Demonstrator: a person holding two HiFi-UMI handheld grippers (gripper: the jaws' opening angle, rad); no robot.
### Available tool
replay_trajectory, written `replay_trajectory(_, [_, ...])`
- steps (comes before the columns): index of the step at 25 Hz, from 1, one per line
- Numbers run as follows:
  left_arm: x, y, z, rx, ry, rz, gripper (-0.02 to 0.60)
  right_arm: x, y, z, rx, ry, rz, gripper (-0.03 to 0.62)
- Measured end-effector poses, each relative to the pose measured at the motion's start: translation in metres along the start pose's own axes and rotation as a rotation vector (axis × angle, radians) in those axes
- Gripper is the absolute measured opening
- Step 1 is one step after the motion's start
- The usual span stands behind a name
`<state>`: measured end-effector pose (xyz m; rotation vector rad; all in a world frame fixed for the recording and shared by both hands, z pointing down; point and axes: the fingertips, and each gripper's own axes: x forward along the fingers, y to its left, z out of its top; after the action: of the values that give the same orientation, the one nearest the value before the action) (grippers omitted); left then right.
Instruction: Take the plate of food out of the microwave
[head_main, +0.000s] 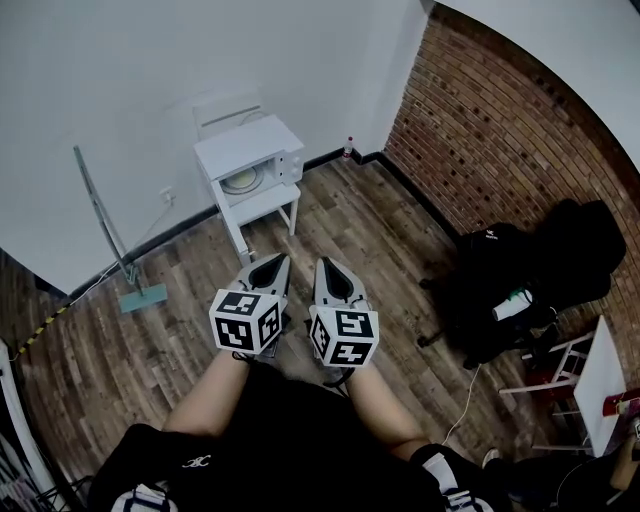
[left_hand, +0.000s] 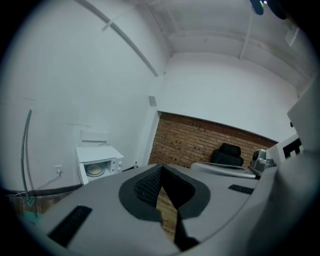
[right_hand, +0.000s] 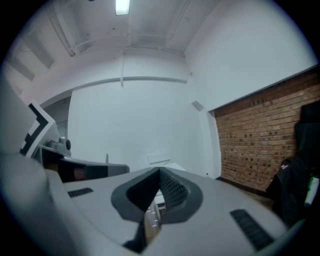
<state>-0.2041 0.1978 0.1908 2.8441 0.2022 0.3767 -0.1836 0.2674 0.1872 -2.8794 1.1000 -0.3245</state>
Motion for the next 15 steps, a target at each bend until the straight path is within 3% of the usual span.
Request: replay_trajectory(15, [0.134, 0.021, 0.009, -0.058, 0.043, -0.041, -0.002, 0.086, -0.088, -0.004, -0.008, 0.049, -0.035, 0.012])
